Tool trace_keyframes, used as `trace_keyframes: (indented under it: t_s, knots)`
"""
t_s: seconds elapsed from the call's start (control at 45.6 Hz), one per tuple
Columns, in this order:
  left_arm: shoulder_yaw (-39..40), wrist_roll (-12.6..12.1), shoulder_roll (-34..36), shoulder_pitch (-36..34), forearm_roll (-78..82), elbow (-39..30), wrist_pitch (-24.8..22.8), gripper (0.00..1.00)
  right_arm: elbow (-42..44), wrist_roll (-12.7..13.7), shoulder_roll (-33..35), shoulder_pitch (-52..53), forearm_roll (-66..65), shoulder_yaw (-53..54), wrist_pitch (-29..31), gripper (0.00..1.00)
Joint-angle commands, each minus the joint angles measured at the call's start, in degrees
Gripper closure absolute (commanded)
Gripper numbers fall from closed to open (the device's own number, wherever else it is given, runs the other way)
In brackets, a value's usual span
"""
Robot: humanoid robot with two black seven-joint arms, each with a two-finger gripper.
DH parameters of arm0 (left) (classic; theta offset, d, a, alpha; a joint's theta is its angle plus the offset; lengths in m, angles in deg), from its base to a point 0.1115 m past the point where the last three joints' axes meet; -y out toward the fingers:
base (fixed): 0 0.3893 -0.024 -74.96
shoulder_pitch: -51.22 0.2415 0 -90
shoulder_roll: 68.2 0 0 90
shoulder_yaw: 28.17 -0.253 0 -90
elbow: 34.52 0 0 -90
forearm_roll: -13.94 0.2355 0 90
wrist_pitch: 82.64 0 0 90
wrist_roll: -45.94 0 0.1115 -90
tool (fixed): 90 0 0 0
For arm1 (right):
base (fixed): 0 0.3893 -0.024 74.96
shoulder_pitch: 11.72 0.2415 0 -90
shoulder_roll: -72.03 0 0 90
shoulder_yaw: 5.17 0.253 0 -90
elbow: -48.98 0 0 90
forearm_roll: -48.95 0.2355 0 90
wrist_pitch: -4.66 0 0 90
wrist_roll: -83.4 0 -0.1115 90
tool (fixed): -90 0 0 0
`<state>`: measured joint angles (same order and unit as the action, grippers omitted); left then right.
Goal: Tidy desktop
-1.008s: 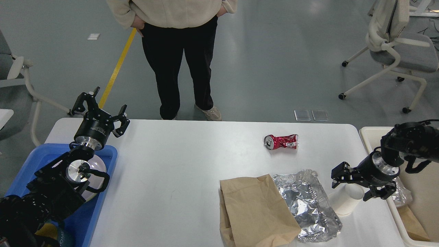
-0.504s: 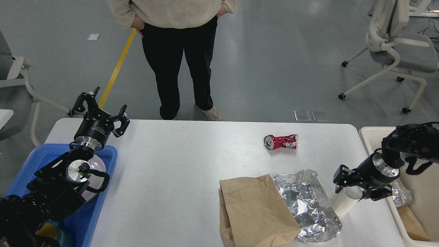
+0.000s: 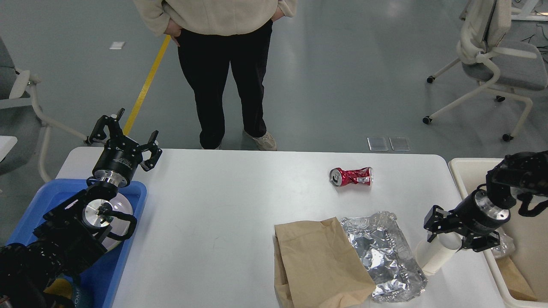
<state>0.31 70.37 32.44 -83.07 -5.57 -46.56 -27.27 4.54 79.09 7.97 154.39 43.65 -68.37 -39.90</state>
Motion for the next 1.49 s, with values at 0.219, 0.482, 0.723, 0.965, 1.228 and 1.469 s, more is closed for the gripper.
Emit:
trace_keyframes:
  t_s: [0.219,0.482,0.723,0.965,1.228,1.469]
  knots:
    - [0.0,0.0,0.0,0.0,0.0,0.0,0.0,0.03,-1.1,-0.3,3.4,14.7,-0.1,-6.8,9.6,1.00]
    - [0.0,0.0,0.0,0.0,0.0,0.0,0.0,0.03,-1.3,-0.2,3.7,32.1,-0.3,-13.0,9.6,1.00]
    - [0.0,0.0,0.0,0.0,0.0,0.0,0.0,0.03,-0.2,-0.2,3.7,39.0,-0.8,-17.6,9.6,1.00]
    - [0.0,0.0,0.0,0.0,0.0,0.0,0.0,0.03,4.7,0.3,7.8,35.6,-1.1,-19.1,9.6,1.00]
    - [0.0,0.0,0.0,0.0,0.0,0.0,0.0,0.03,6.6,0.3,11.9,25.4,-0.4,-20.4,0.2,1.00]
    - [0.0,0.0,0.0,0.0,0.0,0.0,0.0,0.03,6.6,0.3,14.7,13.2,0.3,-15.7,-25.5,1.00]
